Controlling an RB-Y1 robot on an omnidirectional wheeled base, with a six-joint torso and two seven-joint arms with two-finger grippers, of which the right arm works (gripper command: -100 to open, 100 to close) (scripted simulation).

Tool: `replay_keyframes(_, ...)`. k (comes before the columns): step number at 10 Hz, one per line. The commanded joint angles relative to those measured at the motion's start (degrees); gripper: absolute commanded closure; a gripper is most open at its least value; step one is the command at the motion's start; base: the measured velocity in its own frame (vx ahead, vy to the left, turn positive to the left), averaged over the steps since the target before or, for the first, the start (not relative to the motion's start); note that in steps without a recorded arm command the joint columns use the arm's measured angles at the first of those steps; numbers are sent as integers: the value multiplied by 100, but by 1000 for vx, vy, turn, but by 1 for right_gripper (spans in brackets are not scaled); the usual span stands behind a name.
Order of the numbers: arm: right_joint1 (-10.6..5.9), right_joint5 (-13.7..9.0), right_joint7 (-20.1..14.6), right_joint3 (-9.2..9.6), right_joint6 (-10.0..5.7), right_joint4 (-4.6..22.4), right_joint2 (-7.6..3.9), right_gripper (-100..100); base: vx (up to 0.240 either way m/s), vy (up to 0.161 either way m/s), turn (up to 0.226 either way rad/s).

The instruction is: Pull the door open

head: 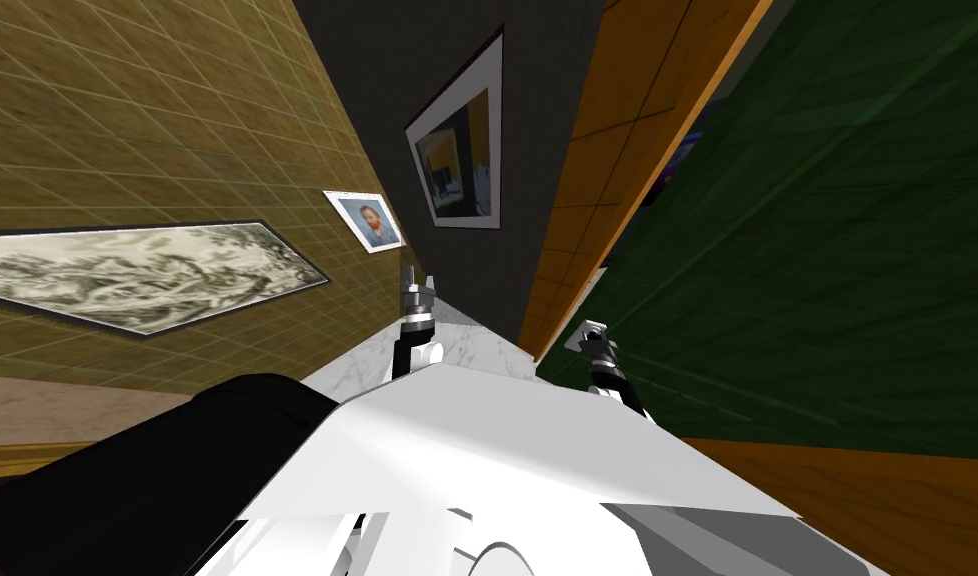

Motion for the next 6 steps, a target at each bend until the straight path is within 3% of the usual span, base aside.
replay_keyframes(1, 23, -64, -161, 7, -12, -27, -6, 100, -23, -15, 40)
replay_keyframes(3, 105, -289, -533, 40, -1, -99, -28, 100, -37, -11, 81)
replay_keyframes(6, 142, -391, -856, 55, 4, -132, -38, 100, -32, -15, 35)
